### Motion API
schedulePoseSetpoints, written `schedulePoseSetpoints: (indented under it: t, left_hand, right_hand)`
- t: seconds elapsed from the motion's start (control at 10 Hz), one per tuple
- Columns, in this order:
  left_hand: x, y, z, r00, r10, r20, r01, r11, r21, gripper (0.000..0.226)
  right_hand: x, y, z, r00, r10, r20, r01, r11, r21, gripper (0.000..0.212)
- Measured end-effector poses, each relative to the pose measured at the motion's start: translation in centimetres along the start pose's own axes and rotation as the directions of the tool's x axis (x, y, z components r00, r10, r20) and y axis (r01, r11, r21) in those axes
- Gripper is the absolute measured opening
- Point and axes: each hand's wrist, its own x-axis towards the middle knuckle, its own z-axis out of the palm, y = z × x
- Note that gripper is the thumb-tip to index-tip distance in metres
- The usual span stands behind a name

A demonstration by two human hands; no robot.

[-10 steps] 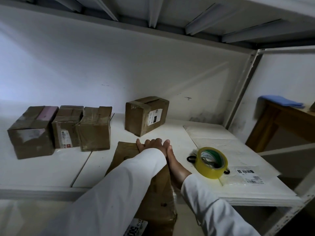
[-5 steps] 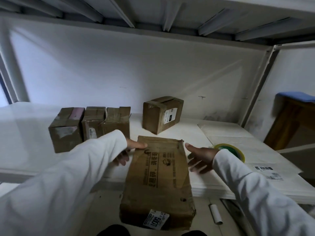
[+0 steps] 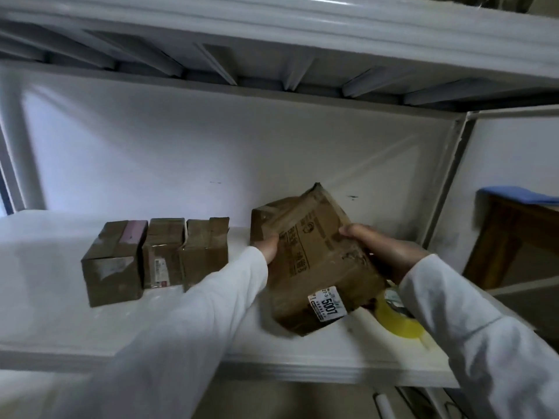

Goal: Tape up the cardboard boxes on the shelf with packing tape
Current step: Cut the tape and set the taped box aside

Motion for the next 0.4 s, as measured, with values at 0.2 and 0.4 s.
schedulePoseSetpoints:
  t: [0.2, 0.4]
  left_hand:
    - [-1.5, 0.6, 3.0, 0.954, 0.297, -0.032, -0.291, 0.95, 0.116, 0.046]
    - [-10.9, 1.3, -2.9, 0.624, 0.751, -0.217, -0.771, 0.547, -0.325, 0.02]
  right_hand:
    - [2.3, -1.4, 0.5, 0.935, -0.077, -0.347, -0.141, 0.817, -0.559, 0.085]
    - [3.2, -0.9, 1.4, 0.95, -0.076, -0.303, -0.144, 0.755, -0.64, 0.068]
